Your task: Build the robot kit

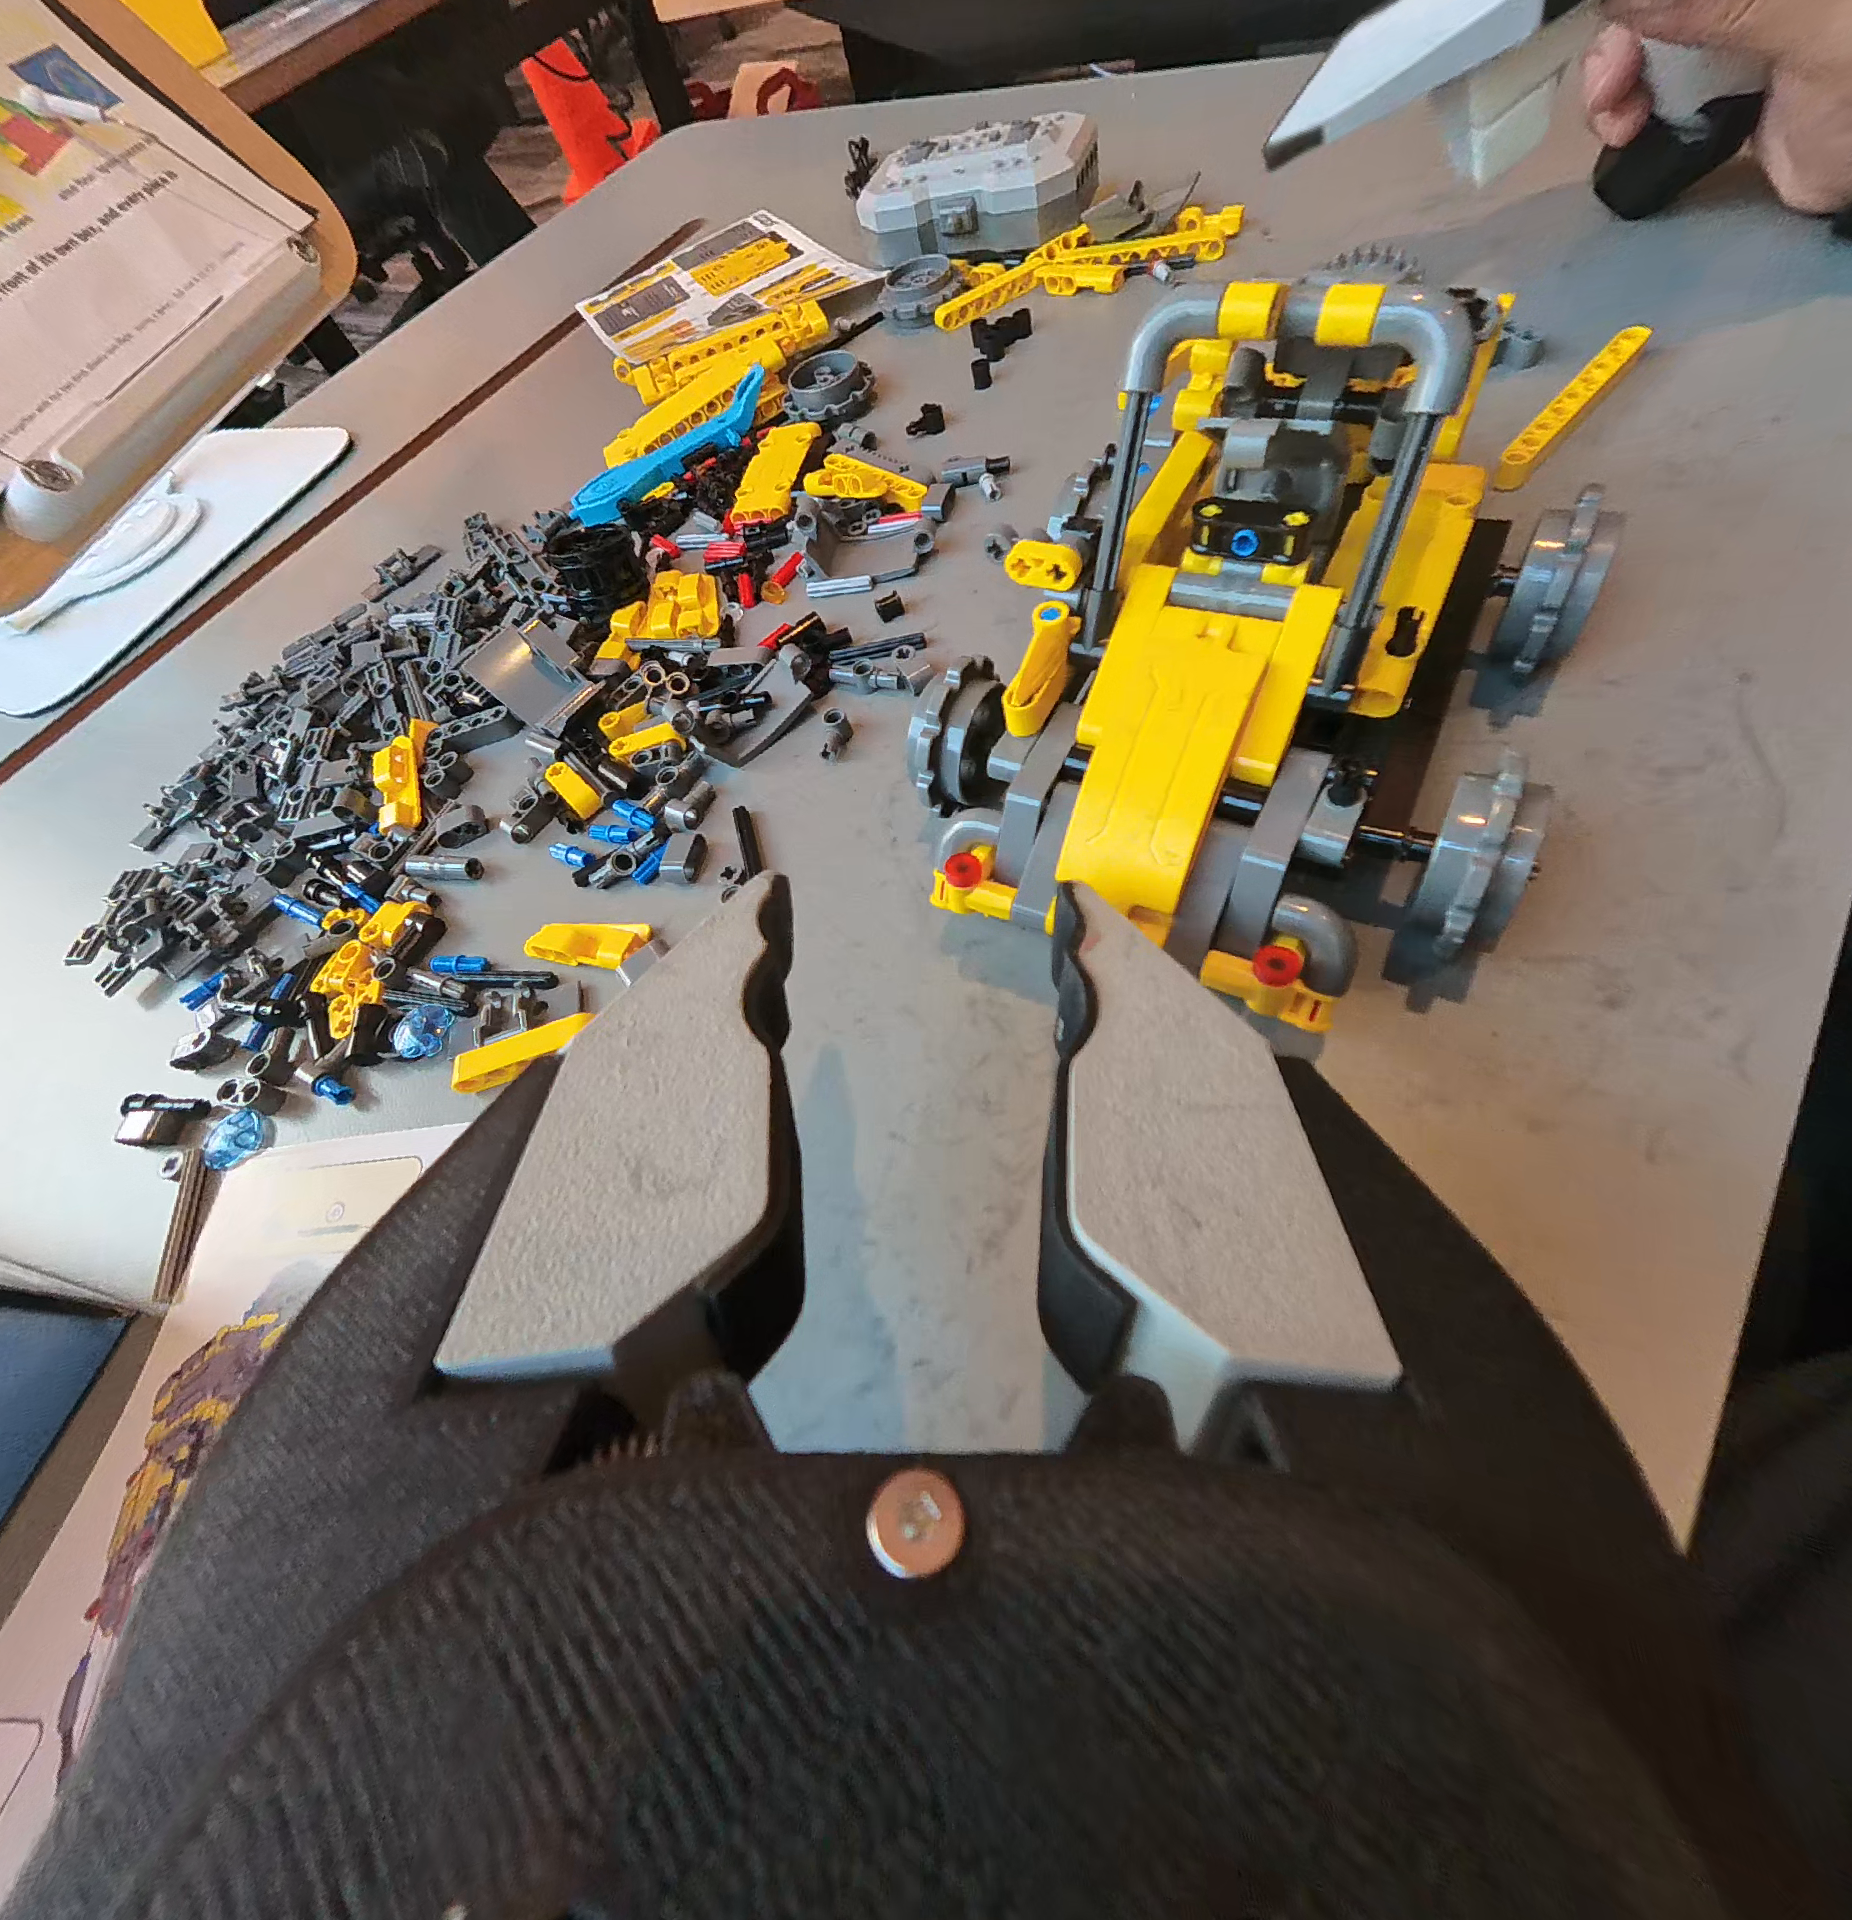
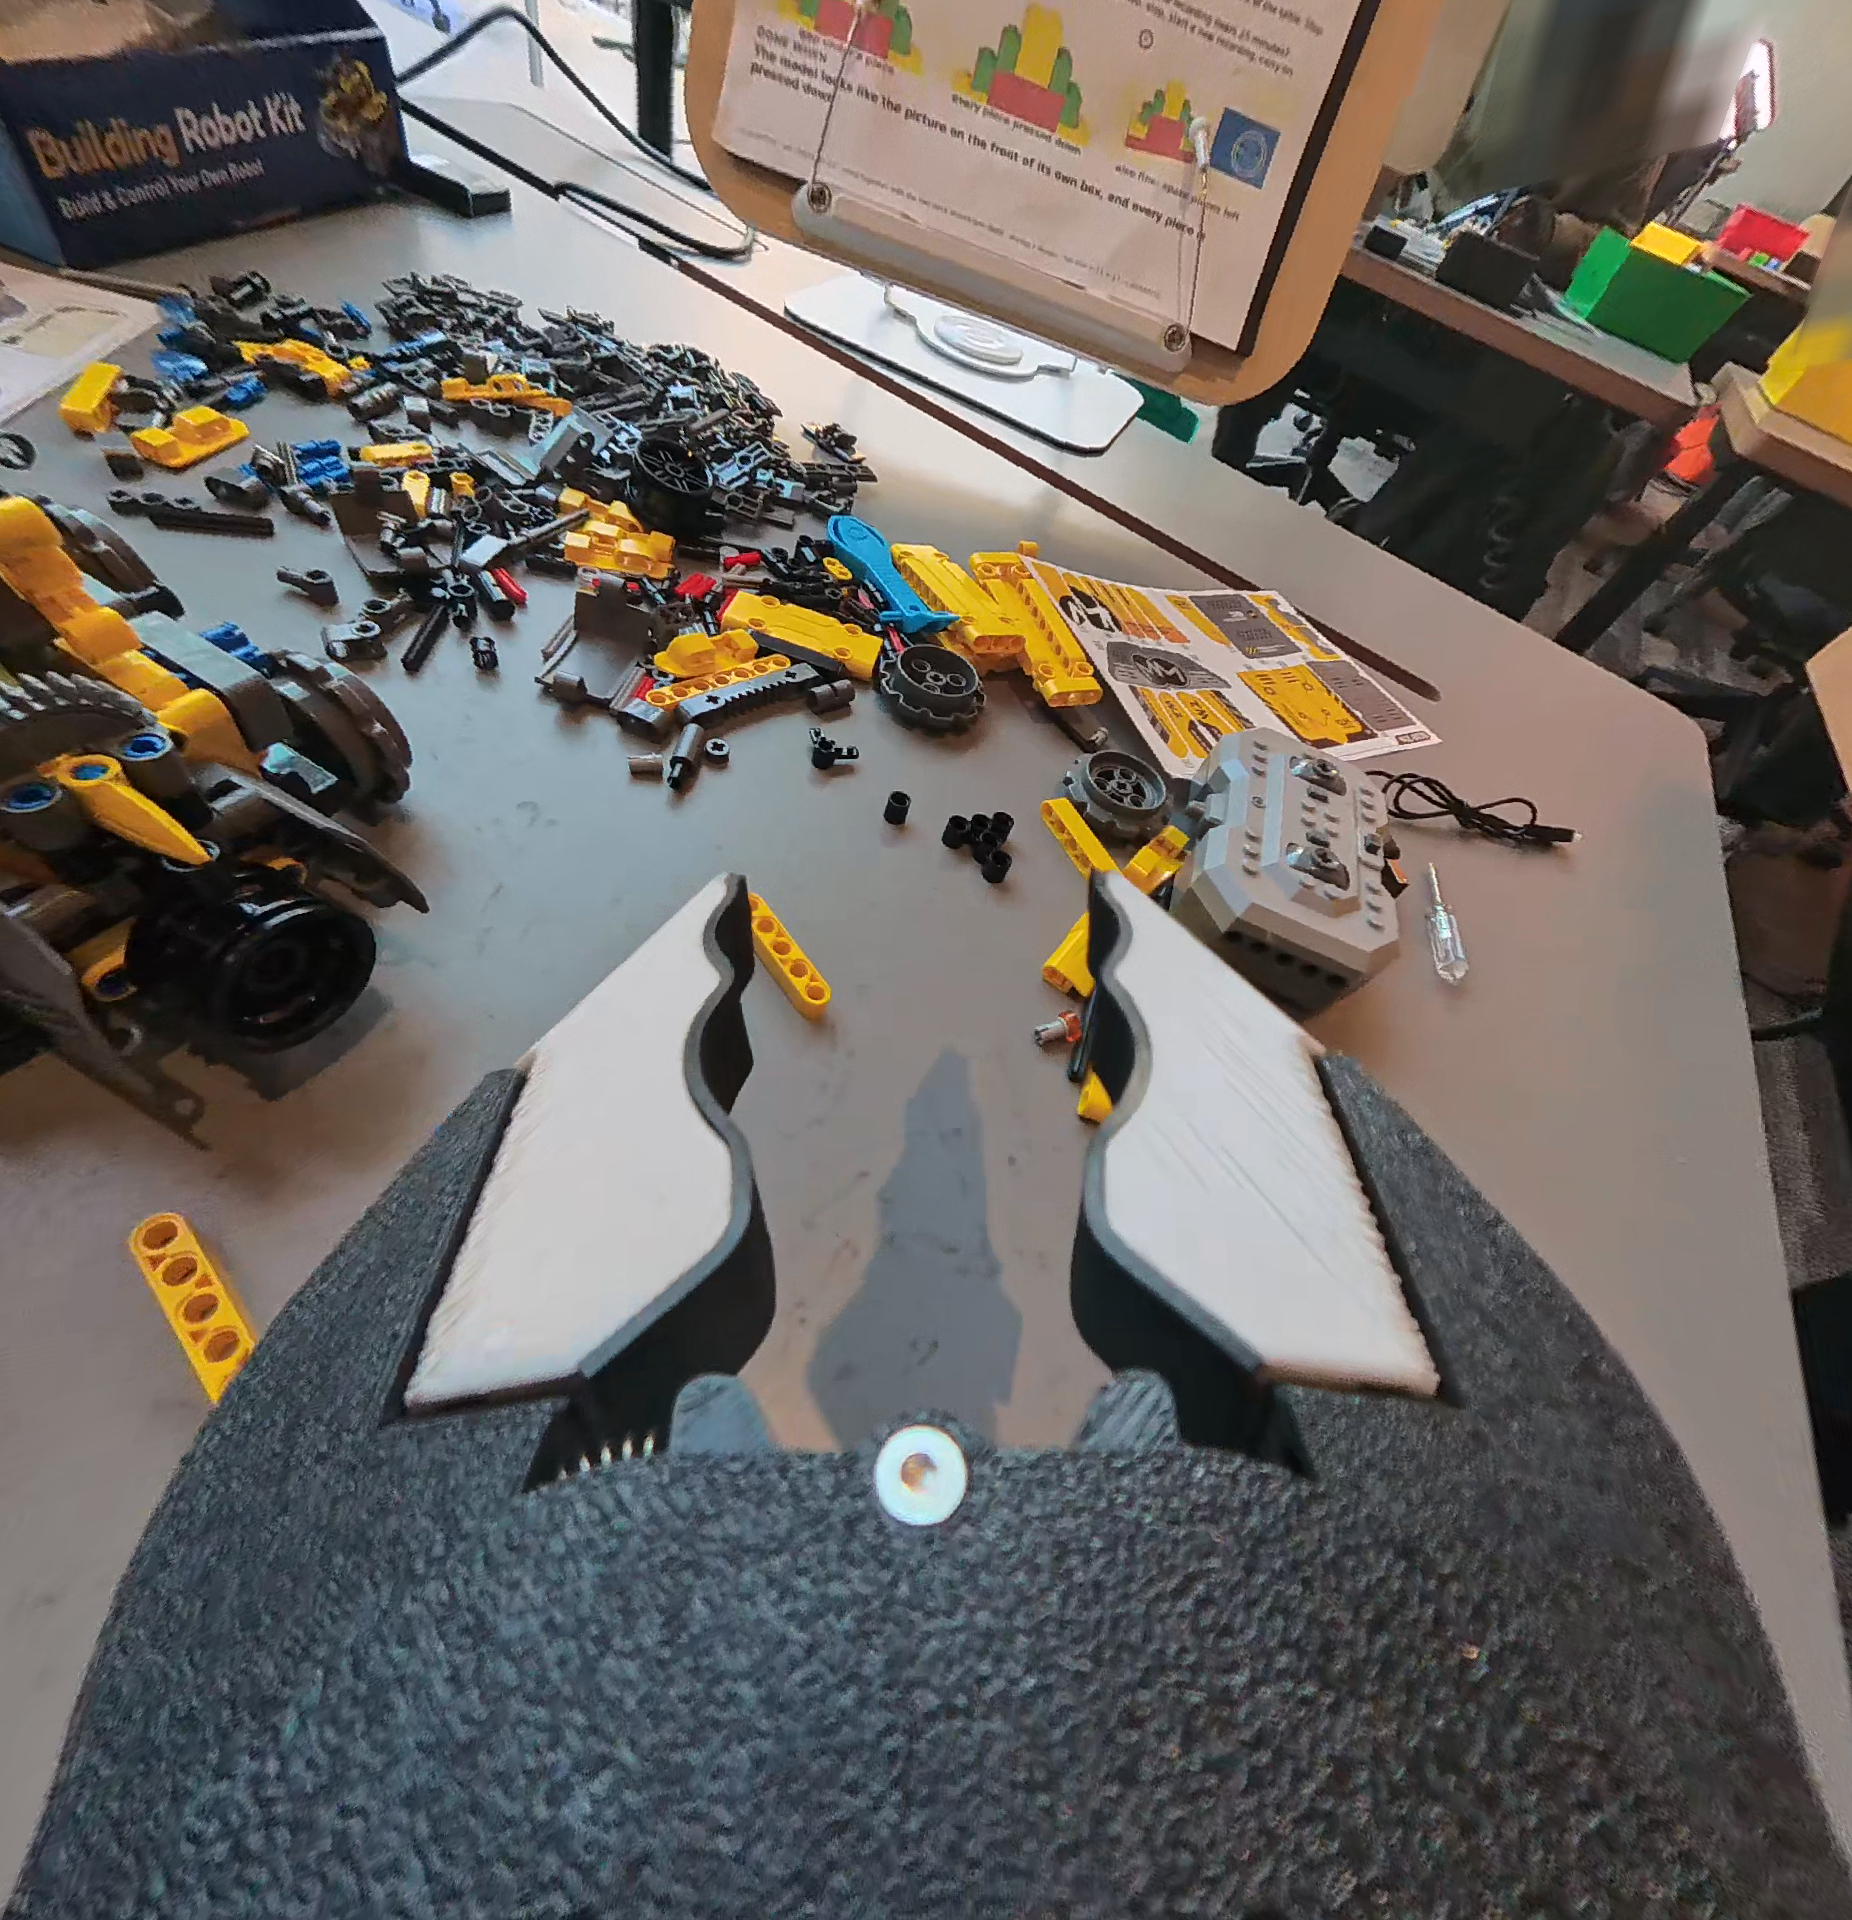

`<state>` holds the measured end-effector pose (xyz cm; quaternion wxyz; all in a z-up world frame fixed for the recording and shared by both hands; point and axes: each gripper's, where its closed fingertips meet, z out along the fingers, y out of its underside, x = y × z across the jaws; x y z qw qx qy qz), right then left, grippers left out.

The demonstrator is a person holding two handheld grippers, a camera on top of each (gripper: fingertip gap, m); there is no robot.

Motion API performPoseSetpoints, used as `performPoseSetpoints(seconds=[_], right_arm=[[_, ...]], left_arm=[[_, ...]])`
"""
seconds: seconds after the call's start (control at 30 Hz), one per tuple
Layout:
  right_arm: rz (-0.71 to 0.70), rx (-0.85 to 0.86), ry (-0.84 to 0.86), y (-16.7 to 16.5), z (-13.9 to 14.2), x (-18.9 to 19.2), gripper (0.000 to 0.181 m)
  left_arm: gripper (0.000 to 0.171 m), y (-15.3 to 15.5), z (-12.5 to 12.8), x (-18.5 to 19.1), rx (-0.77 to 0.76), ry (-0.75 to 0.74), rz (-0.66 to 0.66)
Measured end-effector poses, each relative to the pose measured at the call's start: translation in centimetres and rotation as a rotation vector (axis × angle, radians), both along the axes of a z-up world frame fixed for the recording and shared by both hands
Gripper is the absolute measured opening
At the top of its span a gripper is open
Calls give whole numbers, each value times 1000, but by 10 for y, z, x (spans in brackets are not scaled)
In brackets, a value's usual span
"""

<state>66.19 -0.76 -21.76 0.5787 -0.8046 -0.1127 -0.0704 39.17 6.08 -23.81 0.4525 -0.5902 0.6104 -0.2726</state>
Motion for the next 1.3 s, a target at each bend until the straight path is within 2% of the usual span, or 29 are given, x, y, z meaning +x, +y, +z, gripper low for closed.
performPoseSetpoints(seconds=[0.3,0.43,0.6,0.7,0.8,0.9,1.03,1.3], right_arm=[[132,144,158,-12,29,-12,61],[190,178,198,-12,37,-25,58],[201,161,192,-11,35,-29,54],[216,134,209,-8,30,-31,53],[225,80,205,-6,20,-34,47],[144,86,132,-5,20,-25,43],[11,94,48,-4,20,-6,28],[-7,22,-15,2,6,-8,29]], left_arm=[[45,3,-5,2,130,48,34],[47,6,-4,1,103,37,44],[53,1,8,1,65,-47,-1],[55,-2,10,0,94,-62,-5],[55,-14,9,2,114,-55,-67],[57,-27,8,2,88,-50,-144],[58,-40,13,1,40,-86,-211],[56,-52,11,0,99,-76,-255]])
